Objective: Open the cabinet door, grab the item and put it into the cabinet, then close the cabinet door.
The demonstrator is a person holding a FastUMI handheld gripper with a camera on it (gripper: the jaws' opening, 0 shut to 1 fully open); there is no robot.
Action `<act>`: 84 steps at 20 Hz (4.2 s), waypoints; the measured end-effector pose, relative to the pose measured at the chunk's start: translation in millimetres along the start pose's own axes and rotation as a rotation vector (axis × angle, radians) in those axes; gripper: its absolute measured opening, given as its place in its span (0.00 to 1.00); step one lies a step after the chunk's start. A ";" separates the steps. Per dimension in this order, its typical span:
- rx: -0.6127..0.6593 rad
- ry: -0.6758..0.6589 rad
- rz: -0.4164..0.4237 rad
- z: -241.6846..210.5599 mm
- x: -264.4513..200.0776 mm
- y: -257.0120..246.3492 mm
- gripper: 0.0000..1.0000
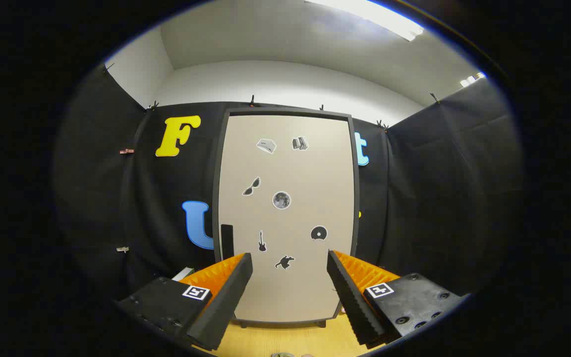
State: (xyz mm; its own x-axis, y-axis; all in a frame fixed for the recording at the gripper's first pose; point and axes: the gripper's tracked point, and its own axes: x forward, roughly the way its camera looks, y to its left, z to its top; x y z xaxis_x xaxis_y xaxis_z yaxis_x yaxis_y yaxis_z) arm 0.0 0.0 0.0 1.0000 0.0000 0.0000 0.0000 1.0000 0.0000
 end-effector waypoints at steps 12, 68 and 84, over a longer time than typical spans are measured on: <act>-0.004 0.010 -0.018 0.0 0.0 1.9 0.98; -0.013 0.091 0.032 -115.8 213.3 147.7 0.46; 0.022 0.118 0.092 -107.8 175.1 139.8 0.20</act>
State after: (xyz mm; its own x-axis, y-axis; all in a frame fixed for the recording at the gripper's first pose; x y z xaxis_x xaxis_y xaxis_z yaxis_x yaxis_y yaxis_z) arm 175.1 139.8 -107.8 0.9888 0.0931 -0.1165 -0.0905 0.9955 0.0272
